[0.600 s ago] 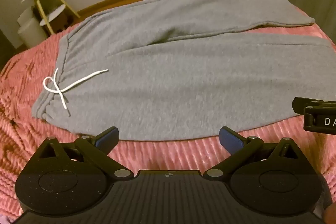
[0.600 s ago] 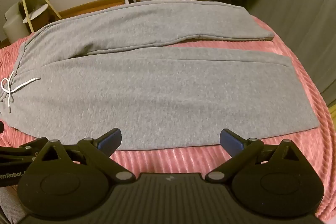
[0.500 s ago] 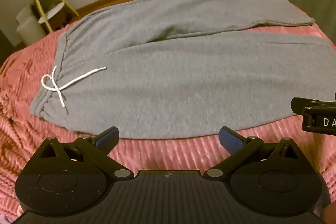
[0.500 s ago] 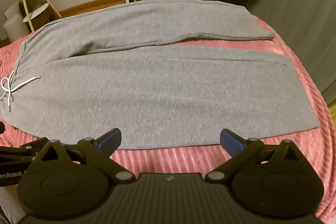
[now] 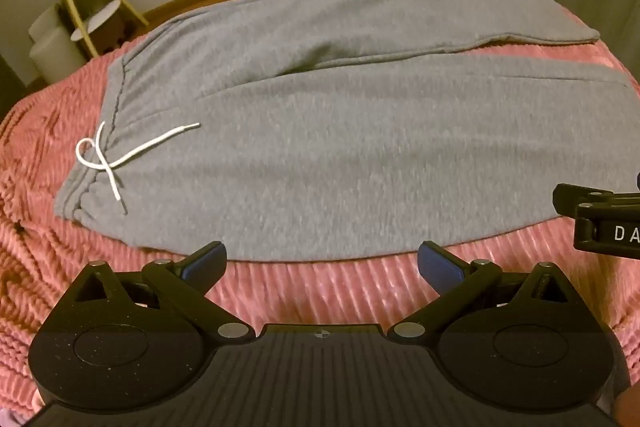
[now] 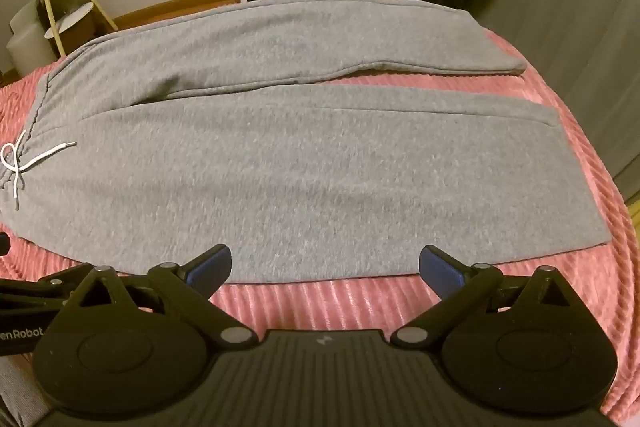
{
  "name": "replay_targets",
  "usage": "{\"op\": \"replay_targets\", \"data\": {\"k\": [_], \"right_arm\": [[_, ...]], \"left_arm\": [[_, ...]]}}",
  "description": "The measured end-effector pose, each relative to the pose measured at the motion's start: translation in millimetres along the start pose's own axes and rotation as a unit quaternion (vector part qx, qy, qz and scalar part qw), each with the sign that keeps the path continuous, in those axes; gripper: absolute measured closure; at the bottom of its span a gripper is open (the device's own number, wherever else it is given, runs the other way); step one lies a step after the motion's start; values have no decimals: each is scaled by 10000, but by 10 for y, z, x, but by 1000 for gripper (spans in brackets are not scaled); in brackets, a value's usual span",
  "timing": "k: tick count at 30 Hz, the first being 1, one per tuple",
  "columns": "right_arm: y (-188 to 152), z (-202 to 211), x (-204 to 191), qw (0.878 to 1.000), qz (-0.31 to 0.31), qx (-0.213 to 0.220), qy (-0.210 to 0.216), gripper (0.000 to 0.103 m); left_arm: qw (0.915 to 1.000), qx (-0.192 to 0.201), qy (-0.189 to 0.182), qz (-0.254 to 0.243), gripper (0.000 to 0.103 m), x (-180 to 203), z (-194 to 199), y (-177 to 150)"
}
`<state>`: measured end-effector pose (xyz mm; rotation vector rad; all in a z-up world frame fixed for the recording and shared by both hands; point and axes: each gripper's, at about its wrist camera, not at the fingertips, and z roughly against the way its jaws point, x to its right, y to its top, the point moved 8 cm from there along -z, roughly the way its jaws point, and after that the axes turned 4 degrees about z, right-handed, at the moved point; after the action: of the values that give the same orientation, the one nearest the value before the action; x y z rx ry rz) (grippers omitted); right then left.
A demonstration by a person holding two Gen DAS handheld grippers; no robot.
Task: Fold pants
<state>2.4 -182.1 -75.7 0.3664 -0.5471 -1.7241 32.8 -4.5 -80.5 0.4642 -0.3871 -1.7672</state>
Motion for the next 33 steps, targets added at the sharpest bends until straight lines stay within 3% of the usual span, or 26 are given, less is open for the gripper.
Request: {"op": "replay_targets", "data": {"k": [33], "right_arm": [[-15, -69, -19, 10000, 41, -89, -16, 3]], "left_arm": [[9996, -237, -63, -101, 0, 22, -40, 49]]}}
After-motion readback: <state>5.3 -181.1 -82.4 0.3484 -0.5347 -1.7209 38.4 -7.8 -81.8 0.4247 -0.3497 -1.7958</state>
